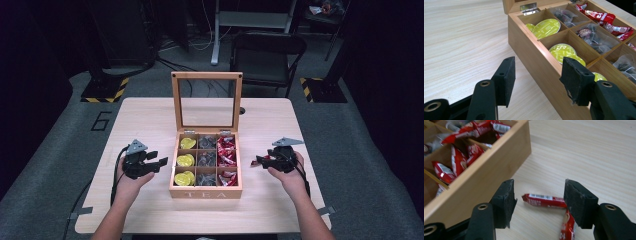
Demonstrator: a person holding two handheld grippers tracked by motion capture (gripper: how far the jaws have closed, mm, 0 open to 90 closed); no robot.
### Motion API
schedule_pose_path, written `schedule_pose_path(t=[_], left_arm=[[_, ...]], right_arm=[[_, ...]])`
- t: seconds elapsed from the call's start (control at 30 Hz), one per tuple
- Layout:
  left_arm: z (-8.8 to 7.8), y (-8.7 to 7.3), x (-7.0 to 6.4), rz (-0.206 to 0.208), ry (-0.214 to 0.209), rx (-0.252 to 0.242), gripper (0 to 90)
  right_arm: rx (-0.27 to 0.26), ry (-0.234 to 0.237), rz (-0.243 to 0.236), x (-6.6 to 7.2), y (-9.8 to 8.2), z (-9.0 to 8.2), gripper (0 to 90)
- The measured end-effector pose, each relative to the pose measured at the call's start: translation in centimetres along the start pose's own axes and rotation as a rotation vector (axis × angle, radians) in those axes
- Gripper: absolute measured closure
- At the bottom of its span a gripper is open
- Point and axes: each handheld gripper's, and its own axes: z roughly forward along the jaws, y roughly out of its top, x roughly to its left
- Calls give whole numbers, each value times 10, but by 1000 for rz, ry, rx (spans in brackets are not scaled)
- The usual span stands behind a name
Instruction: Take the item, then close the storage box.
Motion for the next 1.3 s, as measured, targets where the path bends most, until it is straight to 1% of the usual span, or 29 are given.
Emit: schedule_pose_path(t=[0.07, 0.17, 0.23, 0.27, 0.3, 0.33, 0.37, 0.53, 0.6, 0.67, 0.77, 0.87, 0.97, 1.03, 1.07, 1.3], left_arm=[[0, 0, 0, 0, -1, 2, 453], [1, 0, 0, -1, 0, 2, 453], [1, 0, -1, -2, 1, -2, 453], [1, 0, -1, 0, -1, 2, 453], [1, 0, 0, 11, 2, 3, 453], [2, -1, -1, 2, 5, -5, 453], [1, 0, -1, 5, -1, 3, 453], [2, -1, 0, 4, -3, 8, 453], [2, -1, 0, 4, -3, 9, 453], [2, -1, 0, 3, -3, 9, 454], [2, -1, -1, 1, -4, 7, 453], [2, -1, 0, 1, -4, 8, 453], [2, -1, 0, 3, -4, 10, 453], [2, -1, 0, 3, -4, 9, 453], [2, -1, 0, 2, -4, 10, 453], [2, -1, 1, 1, -4, 9, 454]], right_arm=[[-8, 7, -18, 2, 6, 0, 412], [2, 8, -44, 5, 14, 1, 412], [-1, 32, -43, 6, 19, 2, 412], [-4, 43, -36, 8, 22, 3, 412], [-3, 46, -47, 8, 25, 4, 412], [-2, 50, -54, 9, 28, 5, 412], [-3, 55, -57, 10, 32, 6, 413], [7, 67, -76, 10, 44, 10, 418], [8, 66, -77, 10, 48, 12, 419], [10, 66, -89, 10, 52, 13, 423], [6, 71, -77, 9, 58, 14, 424], [4, 66, -79, 10, 65, 14, 424], [0, 71, -83, 10, 71, 14, 424], [-1, 71, -77, 10, 76, 14, 424], [-3, 70, -85, 10, 78, 14, 424], [-1, 70, -100, 12, 92, 16, 426]])
